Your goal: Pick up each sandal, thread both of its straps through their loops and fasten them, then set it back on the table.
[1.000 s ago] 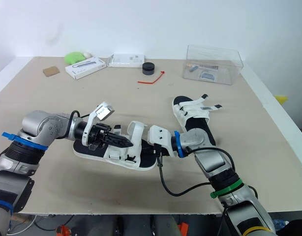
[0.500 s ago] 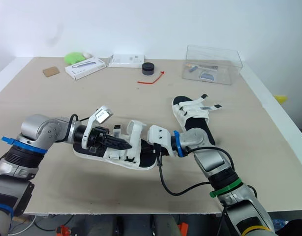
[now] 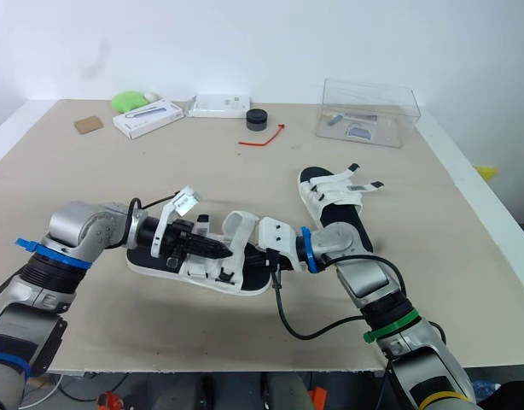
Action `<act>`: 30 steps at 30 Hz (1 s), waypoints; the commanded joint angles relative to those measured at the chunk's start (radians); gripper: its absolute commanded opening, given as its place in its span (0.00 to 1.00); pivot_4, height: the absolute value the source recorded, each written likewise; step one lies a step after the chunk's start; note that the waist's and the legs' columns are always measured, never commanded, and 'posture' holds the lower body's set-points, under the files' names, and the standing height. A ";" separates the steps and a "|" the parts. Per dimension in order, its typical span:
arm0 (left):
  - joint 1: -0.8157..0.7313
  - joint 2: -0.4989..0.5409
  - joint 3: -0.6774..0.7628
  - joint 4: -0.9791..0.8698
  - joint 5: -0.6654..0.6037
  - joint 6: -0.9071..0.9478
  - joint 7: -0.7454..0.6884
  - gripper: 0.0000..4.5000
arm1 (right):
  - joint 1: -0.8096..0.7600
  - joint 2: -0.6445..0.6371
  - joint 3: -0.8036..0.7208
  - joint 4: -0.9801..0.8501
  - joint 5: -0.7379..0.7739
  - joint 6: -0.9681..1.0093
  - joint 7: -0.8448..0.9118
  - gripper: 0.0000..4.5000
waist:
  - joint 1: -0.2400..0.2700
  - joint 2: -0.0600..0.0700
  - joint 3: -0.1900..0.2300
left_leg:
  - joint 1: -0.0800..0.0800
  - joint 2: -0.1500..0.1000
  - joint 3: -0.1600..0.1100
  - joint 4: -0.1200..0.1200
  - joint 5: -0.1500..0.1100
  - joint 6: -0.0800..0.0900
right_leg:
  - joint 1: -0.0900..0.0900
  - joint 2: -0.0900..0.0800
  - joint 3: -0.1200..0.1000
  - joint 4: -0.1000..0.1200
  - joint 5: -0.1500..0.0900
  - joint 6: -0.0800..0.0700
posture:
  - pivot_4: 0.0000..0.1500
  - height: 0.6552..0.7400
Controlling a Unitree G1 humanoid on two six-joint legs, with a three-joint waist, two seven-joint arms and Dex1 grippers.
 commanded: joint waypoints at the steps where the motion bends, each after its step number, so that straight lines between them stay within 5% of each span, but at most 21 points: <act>1: 0.015 0.019 -0.028 -0.015 0.023 -0.002 -0.026 0.02 | 0.022 -0.016 0.020 0.025 -0.046 0.021 -0.013 0.00 | 0.000 0.000 0.000 | 0.000 0.000 0.000 0.000 0.000 0.000 | 0.000 0.000 0.000 0.000 0.000 0.000 | 1.00 1.00; 13: -0.020 -0.012 0.135 -0.079 -0.141 0.170 0.004 0.02 | 0.024 -0.021 0.020 0.025 -0.046 0.016 -0.008 0.00 | 0.000 0.000 0.000 | 0.000 0.000 0.000 0.000 0.000 0.000 | 0.000 0.000 0.000 0.000 0.000 0.000 | 1.00 1.00; 30: 0.000 -0.036 0.146 -0.032 -0.114 0.136 0.075 0.02 | 0.028 -0.024 0.028 0.019 -0.051 0.013 -0.003 0.00 | 0.000 0.000 0.000 | 0.000 0.000 0.000 0.000 0.000 0.000 | 0.000 0.000 0.000 0.000 0.000 0.000 | 1.00 1.00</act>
